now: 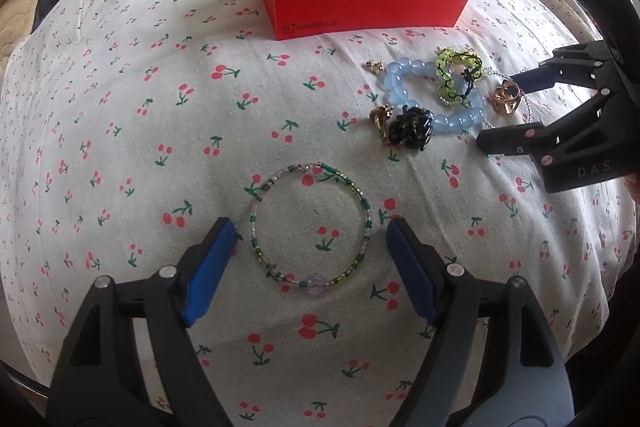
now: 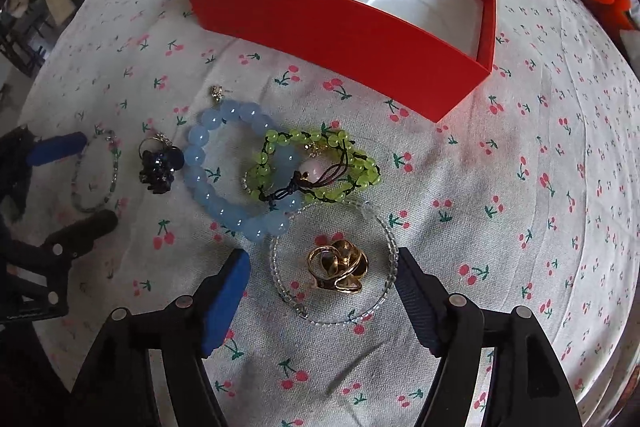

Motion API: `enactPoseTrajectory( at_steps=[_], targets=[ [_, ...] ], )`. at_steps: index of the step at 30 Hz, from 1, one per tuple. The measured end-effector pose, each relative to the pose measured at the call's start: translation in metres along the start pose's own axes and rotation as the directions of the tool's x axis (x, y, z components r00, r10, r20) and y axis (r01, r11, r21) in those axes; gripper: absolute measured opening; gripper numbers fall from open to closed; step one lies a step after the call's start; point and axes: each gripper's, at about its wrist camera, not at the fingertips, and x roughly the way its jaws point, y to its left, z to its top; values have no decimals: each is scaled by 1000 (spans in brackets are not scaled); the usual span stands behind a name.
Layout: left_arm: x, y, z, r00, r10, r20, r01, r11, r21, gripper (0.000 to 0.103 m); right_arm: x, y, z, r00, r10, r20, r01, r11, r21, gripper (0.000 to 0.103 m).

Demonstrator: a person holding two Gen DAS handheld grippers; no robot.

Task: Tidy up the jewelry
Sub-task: 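Close left tool on thin green beaded bracelet while right tool grasps clear beaded bracelet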

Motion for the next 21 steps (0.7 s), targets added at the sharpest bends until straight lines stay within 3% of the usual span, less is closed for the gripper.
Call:
enactPoseTrajectory(
  at_steps=[6,10,11,12,13,17,21],
  targets=[
    [-5,-5,-4,1000,-19,15,19,1000,16,59,-5,2,3,1000,-7,26,7,1000,-8,53],
    [-7,-6,-4,1000,-24,18,23,1000,21,57,-15,-1,5,999,-4,36,4,1000,-11,48],
    [-7,-5,-4,999,-26,19,26,999,20,56,-17,-2,5,999,2,38,-2,1000,-10,44],
    [-8,-5,-5,999,-28,20,28,999,18,55,-21,-4,5,999,3,37,-2,1000,-9,33],
    [-8,-4,-5,999,-30,20,30,999,15,55,-22,-6,5,999,5,40,-5,1000,-7,30],
    [-11,-4,-6,999,-31,24,31,999,10,54,-31,-15,7,998,35,47,-36,999,13,30],
    [-12,-4,-7,999,-31,25,31,999,9,53,-42,-32,10,991,120,52,-123,991,51,31]
  ],
)
